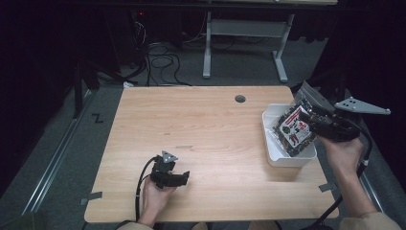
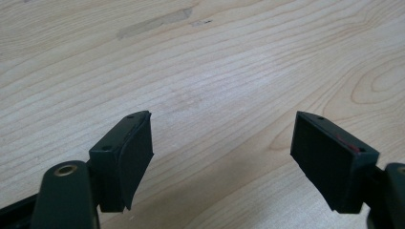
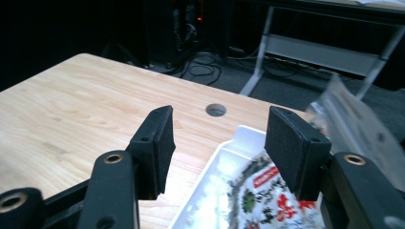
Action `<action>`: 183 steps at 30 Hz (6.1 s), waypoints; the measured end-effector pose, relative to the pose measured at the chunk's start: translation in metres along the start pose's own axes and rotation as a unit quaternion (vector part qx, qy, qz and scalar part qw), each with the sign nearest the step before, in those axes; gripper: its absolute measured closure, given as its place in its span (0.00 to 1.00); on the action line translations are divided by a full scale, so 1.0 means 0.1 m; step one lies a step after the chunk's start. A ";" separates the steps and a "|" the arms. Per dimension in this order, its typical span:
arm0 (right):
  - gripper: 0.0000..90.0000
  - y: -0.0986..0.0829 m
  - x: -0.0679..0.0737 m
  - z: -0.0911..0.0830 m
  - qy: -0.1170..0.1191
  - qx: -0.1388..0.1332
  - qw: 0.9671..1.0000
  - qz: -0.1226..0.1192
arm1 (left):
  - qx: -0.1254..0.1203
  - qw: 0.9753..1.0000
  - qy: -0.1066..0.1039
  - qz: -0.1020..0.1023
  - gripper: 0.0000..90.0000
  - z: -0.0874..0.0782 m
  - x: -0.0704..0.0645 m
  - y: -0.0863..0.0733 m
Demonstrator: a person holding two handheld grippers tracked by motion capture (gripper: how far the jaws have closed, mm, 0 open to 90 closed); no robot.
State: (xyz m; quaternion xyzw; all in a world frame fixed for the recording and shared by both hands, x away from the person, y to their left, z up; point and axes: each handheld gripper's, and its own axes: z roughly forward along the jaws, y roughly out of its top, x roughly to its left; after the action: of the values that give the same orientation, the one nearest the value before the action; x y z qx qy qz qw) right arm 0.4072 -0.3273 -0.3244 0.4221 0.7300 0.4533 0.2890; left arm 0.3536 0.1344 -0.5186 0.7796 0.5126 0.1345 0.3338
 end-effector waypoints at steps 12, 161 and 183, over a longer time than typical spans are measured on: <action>0.51 -0.05 0.22 0.03 0.031 0.000 0.999 -0.015 | 0.000 1.000 -0.003 0.003 0.25 0.00 -0.01 0.00; 0.45 -1.18 1.00 0.82 0.141 0.114 0.983 0.000 | 0.001 0.999 -0.015 0.030 0.26 -0.01 -0.09 -0.01; 0.46 -1.44 1.08 0.93 0.115 0.155 0.981 -0.034 | -0.005 0.999 -0.021 0.033 0.26 -0.02 -0.13 0.00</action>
State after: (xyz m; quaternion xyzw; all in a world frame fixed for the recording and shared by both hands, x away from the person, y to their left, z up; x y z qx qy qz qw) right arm 0.3798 -0.2271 -0.4988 0.3811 0.8339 0.3703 0.1494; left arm 0.3466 0.1241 -0.5151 0.7971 0.4784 0.1321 0.3439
